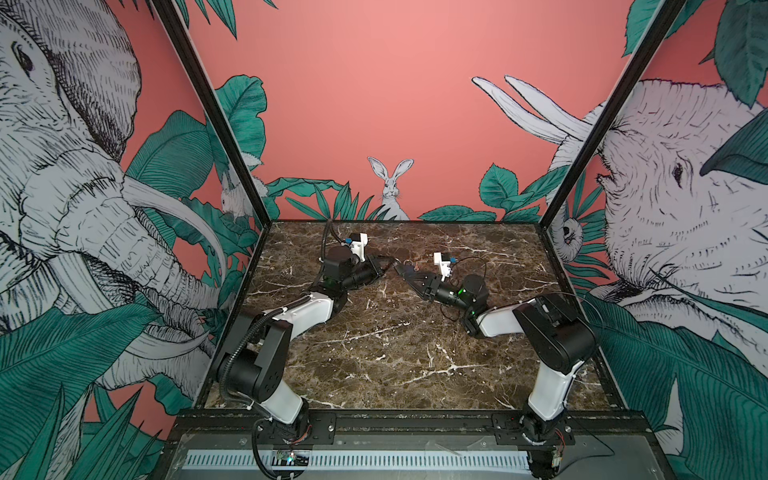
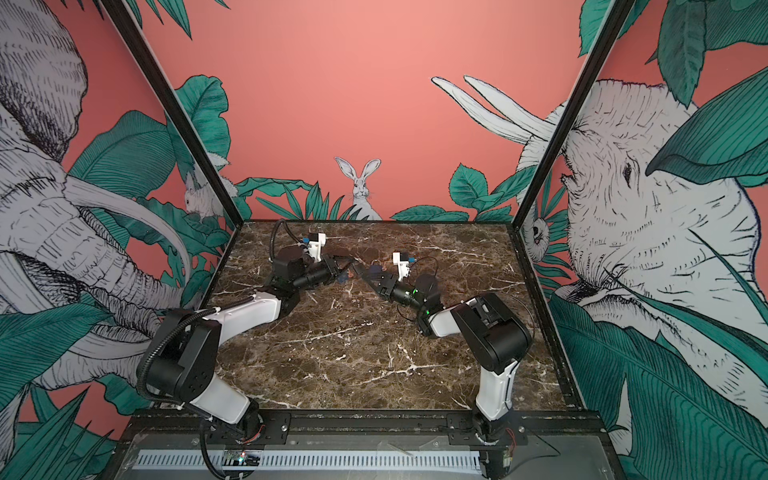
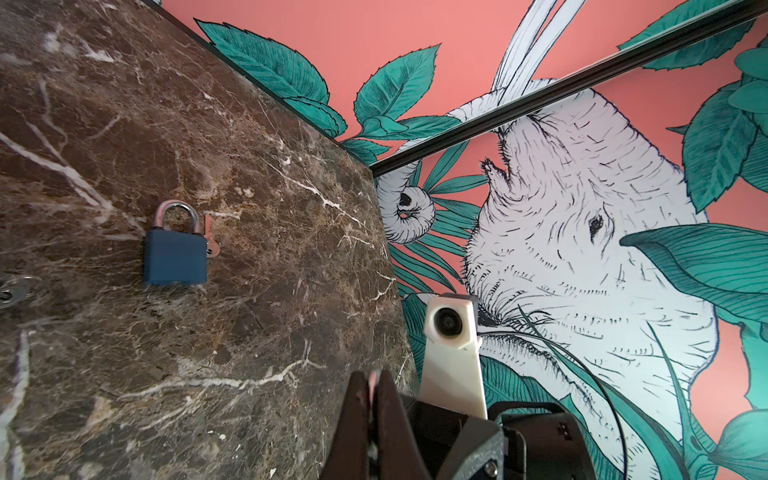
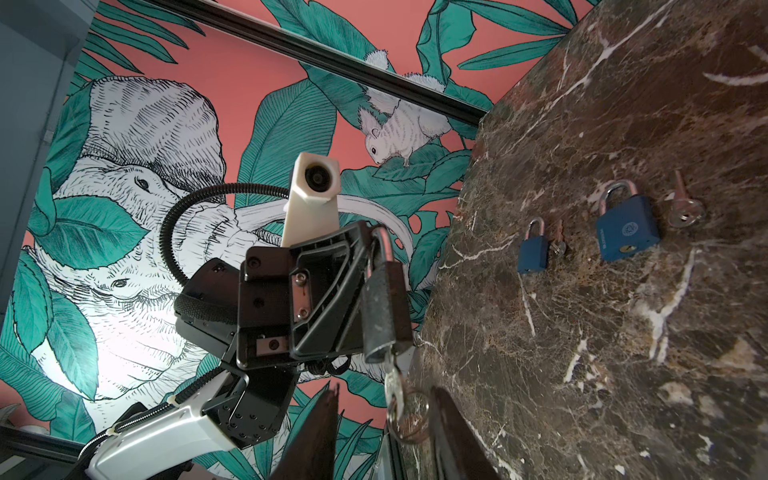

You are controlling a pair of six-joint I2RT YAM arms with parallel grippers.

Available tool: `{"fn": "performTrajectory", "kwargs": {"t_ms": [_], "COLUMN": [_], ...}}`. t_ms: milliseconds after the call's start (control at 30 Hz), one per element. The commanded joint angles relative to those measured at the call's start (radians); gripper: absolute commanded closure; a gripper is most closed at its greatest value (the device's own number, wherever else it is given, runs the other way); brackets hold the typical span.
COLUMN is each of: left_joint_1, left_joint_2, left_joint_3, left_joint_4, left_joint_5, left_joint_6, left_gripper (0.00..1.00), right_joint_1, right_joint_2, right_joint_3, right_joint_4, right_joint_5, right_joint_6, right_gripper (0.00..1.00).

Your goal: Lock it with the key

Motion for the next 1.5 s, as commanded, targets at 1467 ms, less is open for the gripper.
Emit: {"fn": "performTrajectory", "kwargs": {"t_ms": [1467], "left_joint_1": [0.014], "left_joint_2": [-0.024], "left_joint_3": [-0.032], "left_joint_4": [0.113], "left_joint_5": [-0.007], "left_joint_6": [-0.030], "left_gripper": [1.00], "right_joint_1": [0.010], "right_joint_2": [0.024], "right_joint_3": [0.052], "right_joint_4": [0.074], "right_joint_5": [0.018], "right_joint_6": [-0.019], "right_gripper": [1.00]}}
